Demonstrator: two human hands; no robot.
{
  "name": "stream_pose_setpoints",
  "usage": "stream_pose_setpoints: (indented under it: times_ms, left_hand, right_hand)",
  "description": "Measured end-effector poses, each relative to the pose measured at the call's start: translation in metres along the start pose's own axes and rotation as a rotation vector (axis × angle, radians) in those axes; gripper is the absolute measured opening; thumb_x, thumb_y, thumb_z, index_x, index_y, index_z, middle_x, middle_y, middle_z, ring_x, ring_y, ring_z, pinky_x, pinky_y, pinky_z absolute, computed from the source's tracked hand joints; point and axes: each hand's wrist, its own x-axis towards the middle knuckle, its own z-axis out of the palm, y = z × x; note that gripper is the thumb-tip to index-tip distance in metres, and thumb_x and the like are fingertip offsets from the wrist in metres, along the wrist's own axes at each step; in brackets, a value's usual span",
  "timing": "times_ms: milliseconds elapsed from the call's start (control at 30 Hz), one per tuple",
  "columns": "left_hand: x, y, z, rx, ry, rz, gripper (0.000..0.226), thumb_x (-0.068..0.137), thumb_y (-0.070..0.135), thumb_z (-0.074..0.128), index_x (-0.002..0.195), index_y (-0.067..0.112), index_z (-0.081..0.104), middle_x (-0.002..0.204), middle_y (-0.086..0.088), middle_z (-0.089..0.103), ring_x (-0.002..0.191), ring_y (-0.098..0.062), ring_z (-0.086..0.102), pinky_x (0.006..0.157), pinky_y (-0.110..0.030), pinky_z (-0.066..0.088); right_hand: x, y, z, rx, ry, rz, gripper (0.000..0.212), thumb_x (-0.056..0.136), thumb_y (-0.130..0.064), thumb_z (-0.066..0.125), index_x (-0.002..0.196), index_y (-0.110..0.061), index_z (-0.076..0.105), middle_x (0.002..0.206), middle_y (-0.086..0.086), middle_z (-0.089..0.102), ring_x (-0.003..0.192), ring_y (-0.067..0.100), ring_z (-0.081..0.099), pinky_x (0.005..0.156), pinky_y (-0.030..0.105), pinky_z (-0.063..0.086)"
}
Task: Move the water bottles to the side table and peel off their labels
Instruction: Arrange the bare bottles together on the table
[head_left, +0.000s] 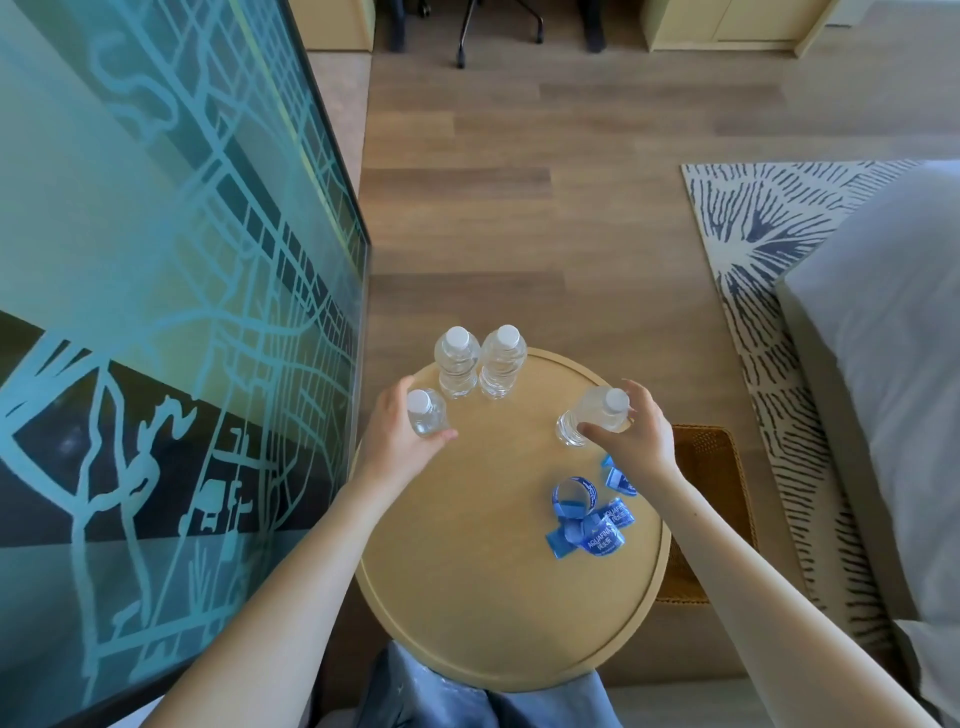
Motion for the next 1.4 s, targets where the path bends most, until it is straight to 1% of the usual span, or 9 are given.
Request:
stream_pose_setpoints:
  times_ms: [133, 300, 400, 500, 633, 800, 1000, 1133, 1400]
  left_hand:
    - [0.005, -0.006, 0.002, 0.041, 0.016, 0.006, 0.076, 0.074, 0.02, 0.087, 0.138, 0.007, 0.047, 0.137, -0.011, 0.053, 0.128, -0.027, 0.048, 0.097, -0.023, 0.032]
    - [0.014, -0.015, 0.006, 0.027, 0.012, -0.009, 0.065, 0.072, 0.019, 0.088, 0.129, 0.013, 0.056, 0.126, -0.006, 0.059, 0.116, -0.023, 0.055, 0.092, -0.024, 0.037]
    - [0.02, -0.02, 0.008, -0.036, 0.042, -0.03, 0.056, 0.07, 0.019, 0.088, 0.119, 0.02, 0.06, 0.118, 0.001, 0.063, 0.108, -0.019, 0.059, 0.087, -0.027, 0.043]
    - [0.024, -0.021, 0.01, -0.046, 0.039, -0.019, 0.059, 0.068, 0.02, 0.088, 0.119, 0.025, 0.059, 0.116, 0.007, 0.06, 0.106, -0.013, 0.055, 0.087, -0.026, 0.042]
    - [0.028, -0.021, 0.014, -0.064, 0.029, 0.002, 0.064, 0.067, 0.018, 0.088, 0.12, 0.026, 0.054, 0.117, 0.006, 0.059, 0.106, -0.015, 0.053, 0.082, -0.025, 0.04]
    - [0.027, -0.019, 0.016, -0.058, 0.053, 0.016, 0.057, 0.066, 0.02, 0.089, 0.105, 0.028, 0.048, 0.1, 0.007, 0.063, 0.093, -0.019, 0.059, 0.073, -0.035, 0.051]
    - [0.022, -0.017, 0.014, -0.011, 0.037, 0.072, 0.055, 0.062, 0.02, 0.09, 0.101, 0.025, 0.051, 0.089, 0.008, 0.064, 0.081, -0.019, 0.061, 0.068, -0.039, 0.053]
    - [0.018, -0.013, 0.014, -0.059, 0.058, 0.068, 0.052, 0.061, 0.017, 0.088, 0.099, 0.025, 0.054, 0.084, 0.01, 0.067, 0.077, -0.018, 0.063, 0.066, -0.039, 0.054]
    - [0.026, -0.003, 0.02, -0.084, 0.06, 0.108, 0.046, 0.064, 0.019, 0.085, 0.1, 0.026, 0.057, 0.083, 0.01, 0.069, 0.075, -0.017, 0.065, 0.062, -0.031, 0.052]
  right_hand:
    - [0.008, 0.006, 0.003, -0.061, 0.01, -0.024, 0.065, 0.074, -0.031, 0.087, 0.129, -0.026, 0.054, 0.13, 0.002, 0.055, 0.104, 0.015, 0.05, 0.082, 0.032, 0.041]
    - [0.013, 0.011, 0.008, -0.037, 0.01, -0.012, 0.062, 0.072, -0.024, 0.088, 0.121, -0.034, 0.051, 0.121, -0.002, 0.052, 0.102, 0.018, 0.051, 0.079, 0.034, 0.041]
    - [0.017, 0.011, 0.013, -0.027, 0.029, -0.013, 0.064, 0.072, -0.021, 0.088, 0.122, -0.03, 0.051, 0.118, -0.003, 0.049, 0.101, 0.018, 0.048, 0.079, 0.033, 0.039]
    - [0.022, 0.009, 0.016, -0.04, 0.054, 0.001, 0.068, 0.073, -0.021, 0.088, 0.131, -0.023, 0.053, 0.119, -0.005, 0.046, 0.103, 0.015, 0.045, 0.083, 0.032, 0.037]
    - [0.02, 0.007, 0.02, 0.011, 0.055, 0.046, 0.067, 0.074, -0.023, 0.087, 0.132, -0.027, 0.052, 0.113, -0.005, 0.052, 0.103, 0.017, 0.049, 0.084, 0.034, 0.042]
    - [0.009, 0.0, 0.026, 0.133, 0.131, 0.058, 0.057, 0.071, -0.017, 0.088, 0.116, -0.034, 0.058, 0.093, -0.022, 0.058, 0.086, 0.006, 0.059, 0.071, 0.017, 0.041]
    - [-0.005, -0.021, 0.038, 0.148, 0.105, 0.014, 0.054, 0.068, -0.023, 0.089, 0.11, -0.04, 0.06, 0.097, -0.017, 0.064, 0.094, 0.014, 0.063, 0.077, 0.026, 0.049]
    - [-0.009, -0.039, 0.053, 0.128, 0.064, -0.019, 0.058, 0.065, -0.028, 0.09, 0.116, -0.036, 0.063, 0.099, -0.018, 0.065, 0.09, 0.01, 0.062, 0.065, 0.006, 0.038]
    - [-0.015, -0.056, 0.086, 0.148, -0.06, -0.038, 0.062, 0.065, -0.028, 0.086, 0.12, -0.041, 0.061, 0.095, -0.025, 0.063, 0.085, -0.016, 0.057, 0.062, -0.002, 0.04]
